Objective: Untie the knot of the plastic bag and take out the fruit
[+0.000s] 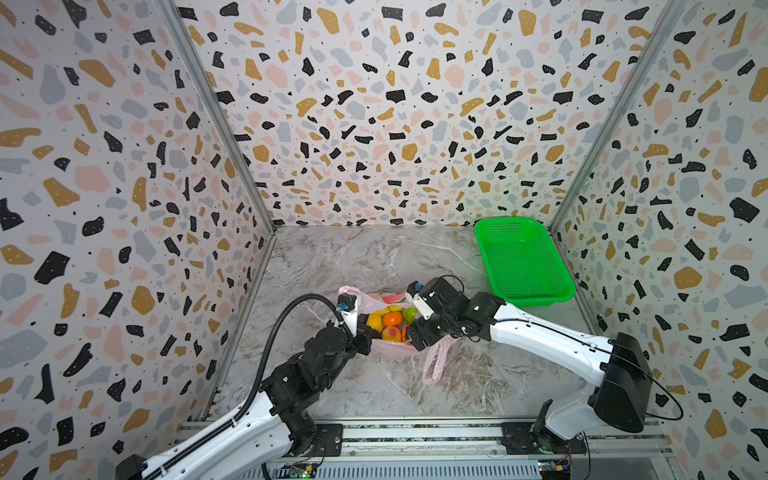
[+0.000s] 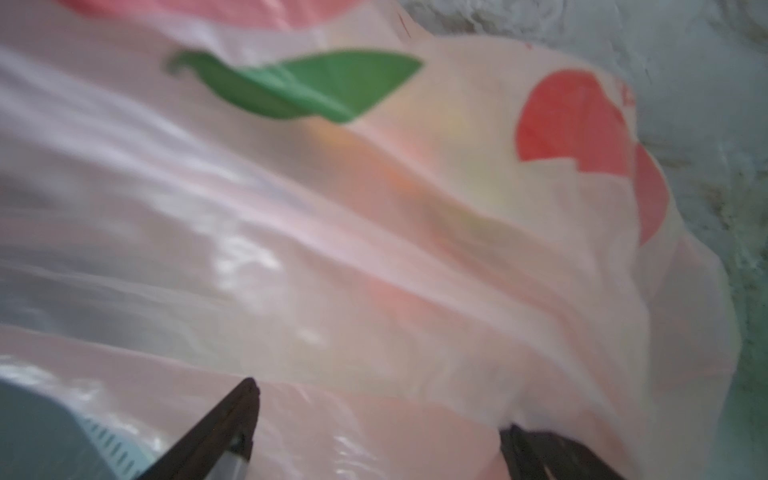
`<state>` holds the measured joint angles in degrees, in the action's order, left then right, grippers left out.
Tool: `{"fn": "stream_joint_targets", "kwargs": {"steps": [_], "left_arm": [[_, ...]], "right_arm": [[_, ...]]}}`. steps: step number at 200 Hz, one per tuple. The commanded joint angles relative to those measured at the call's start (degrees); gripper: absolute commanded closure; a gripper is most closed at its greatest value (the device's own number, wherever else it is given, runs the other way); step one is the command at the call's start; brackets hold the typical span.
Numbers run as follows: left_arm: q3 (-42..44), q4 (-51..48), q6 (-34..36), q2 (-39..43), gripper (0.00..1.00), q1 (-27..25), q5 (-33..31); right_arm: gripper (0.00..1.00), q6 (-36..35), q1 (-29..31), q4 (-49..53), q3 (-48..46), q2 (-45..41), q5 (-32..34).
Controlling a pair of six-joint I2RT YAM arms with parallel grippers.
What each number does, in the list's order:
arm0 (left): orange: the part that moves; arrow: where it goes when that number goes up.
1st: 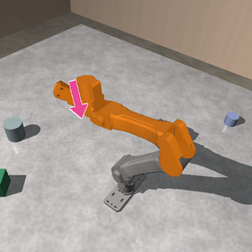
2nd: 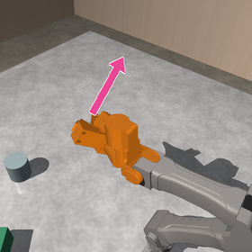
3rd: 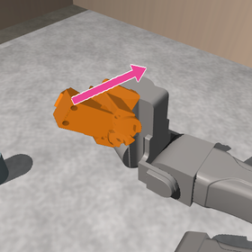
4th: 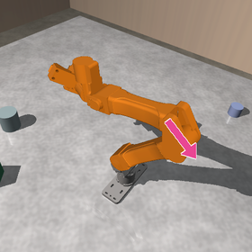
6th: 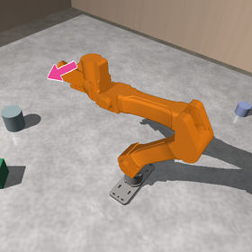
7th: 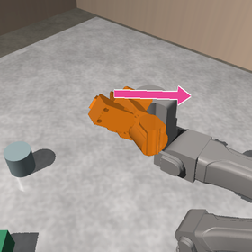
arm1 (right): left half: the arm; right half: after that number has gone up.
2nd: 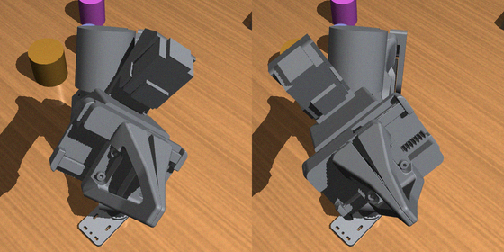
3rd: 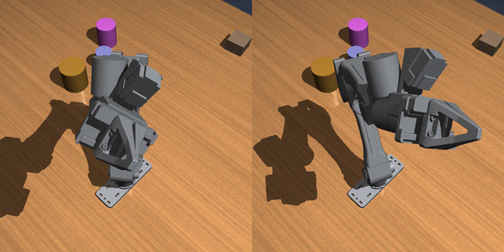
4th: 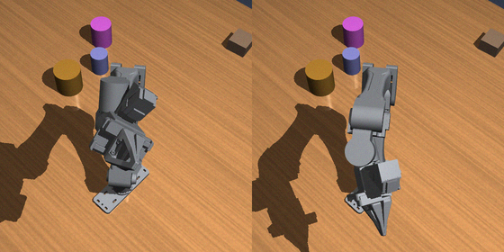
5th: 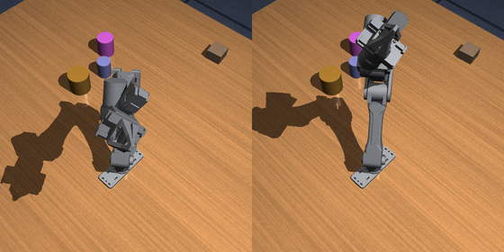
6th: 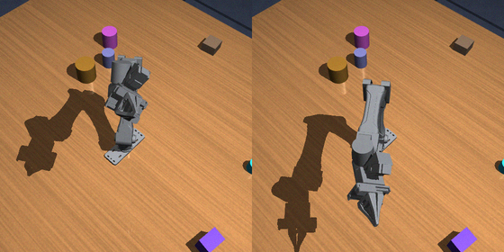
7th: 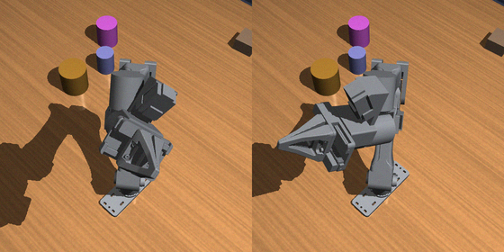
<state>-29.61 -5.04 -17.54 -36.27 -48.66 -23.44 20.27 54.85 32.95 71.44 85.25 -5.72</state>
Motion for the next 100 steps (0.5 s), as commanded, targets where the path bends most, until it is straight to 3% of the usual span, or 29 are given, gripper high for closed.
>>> {"fn": "stream_joint_targets", "kwargs": {"steps": [1, 23, 39, 78, 100], "left_arm": [[0.4, 0.9, -1.3, 0.1, 1.00, -0.3, -1.4], [1.0, 1.7, -1.5, 0.4, 1.00, -0.4, -1.2], [0.9, 1.8, -1.3, 0.7, 1.00, -0.4, -1.3], [1.5, 2.7, -1.1, 2.0, 1.00, -0.6, -1.0], [1.8, 2.9, -1.1, 2.1, 1.00, -0.6, -0.7]], "right_arm": [[0.14, 3.6, 0.3, -3.9, 1.0, -2.9, -6.6], [0.31, 5.8, -0.2, -7.9, 0.4, -1.3, -11.5], [0.38, 7.3, -0.3, -11.4, 0.8, 0.7, -14.1], [0.41, 10.0, -2.1, -18.3, 2.4, 6.9, -12.6], [0.33, 14.4, -4.2, -26.8, -1.9, 7.3, -8.6]]}}
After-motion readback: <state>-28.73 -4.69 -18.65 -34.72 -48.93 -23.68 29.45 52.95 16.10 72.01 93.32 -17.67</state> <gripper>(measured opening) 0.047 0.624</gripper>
